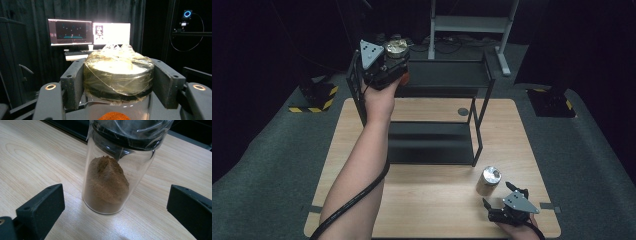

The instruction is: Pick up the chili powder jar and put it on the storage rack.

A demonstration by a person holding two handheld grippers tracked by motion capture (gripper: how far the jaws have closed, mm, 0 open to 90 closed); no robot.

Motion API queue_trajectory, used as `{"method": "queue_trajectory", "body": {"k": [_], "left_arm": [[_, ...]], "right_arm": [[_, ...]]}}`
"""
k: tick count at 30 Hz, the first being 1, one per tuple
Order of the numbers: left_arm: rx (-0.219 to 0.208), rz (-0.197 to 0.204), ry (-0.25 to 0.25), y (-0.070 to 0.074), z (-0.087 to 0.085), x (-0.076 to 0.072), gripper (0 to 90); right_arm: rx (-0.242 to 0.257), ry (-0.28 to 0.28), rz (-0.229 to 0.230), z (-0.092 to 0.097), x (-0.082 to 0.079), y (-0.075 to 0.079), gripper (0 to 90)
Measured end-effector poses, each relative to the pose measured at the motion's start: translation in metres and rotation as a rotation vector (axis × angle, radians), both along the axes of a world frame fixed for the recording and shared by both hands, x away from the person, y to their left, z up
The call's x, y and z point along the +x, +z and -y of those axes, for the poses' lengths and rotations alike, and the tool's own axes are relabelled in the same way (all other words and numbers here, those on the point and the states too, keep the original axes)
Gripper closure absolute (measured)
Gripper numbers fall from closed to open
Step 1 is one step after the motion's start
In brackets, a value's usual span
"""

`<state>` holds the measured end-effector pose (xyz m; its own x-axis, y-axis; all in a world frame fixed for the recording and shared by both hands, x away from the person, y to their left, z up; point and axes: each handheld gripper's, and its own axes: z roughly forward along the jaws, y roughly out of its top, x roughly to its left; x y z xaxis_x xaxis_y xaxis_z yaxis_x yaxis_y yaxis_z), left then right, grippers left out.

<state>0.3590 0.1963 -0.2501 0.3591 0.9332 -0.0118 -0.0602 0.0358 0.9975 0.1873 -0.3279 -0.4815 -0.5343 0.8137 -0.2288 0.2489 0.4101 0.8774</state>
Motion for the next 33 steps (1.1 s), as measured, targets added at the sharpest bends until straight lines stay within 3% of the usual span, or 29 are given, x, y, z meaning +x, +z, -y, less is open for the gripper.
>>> {"method": "queue_trajectory", "body": {"k": [11, 17, 20, 21, 27, 33], "left_arm": [[0.01, -0.019, -0.013, 0.004, -0.001, 0.0, 29.4], [0.021, -0.026, 0.002, 0.004, 0.004, -0.001, 15.3], [0.008, -0.031, 0.025, 0.003, 0.009, -0.003, 2.6], [-0.003, -0.022, 0.012, 0.001, 0.007, -0.004, 0.4], [0.006, -0.024, 0.025, 0.001, 0.008, -0.009, 0.4], [-0.005, -0.01, 0.007, -0.001, 0.004, -0.016, 0.4]], "right_arm": [[-0.002, 0.0, -0.002, 0.0, 0.0, 0.0, 0.4], [-0.001, 0.0, 0.0, 0.0, 0.0, 0.0, 0.4], [-0.003, 0.002, 0.0, 0.0, 0.0, 0.0, 0.4], [-0.003, 0.002, -0.001, 0.0, 0.0, 0.0, 0.4], [-0.006, 0.003, 0.001, -0.001, 0.0, 0.0, 0.4], [-0.006, 0.003, 0.0, -0.001, 0.0, 0.0, 0.4]]}}
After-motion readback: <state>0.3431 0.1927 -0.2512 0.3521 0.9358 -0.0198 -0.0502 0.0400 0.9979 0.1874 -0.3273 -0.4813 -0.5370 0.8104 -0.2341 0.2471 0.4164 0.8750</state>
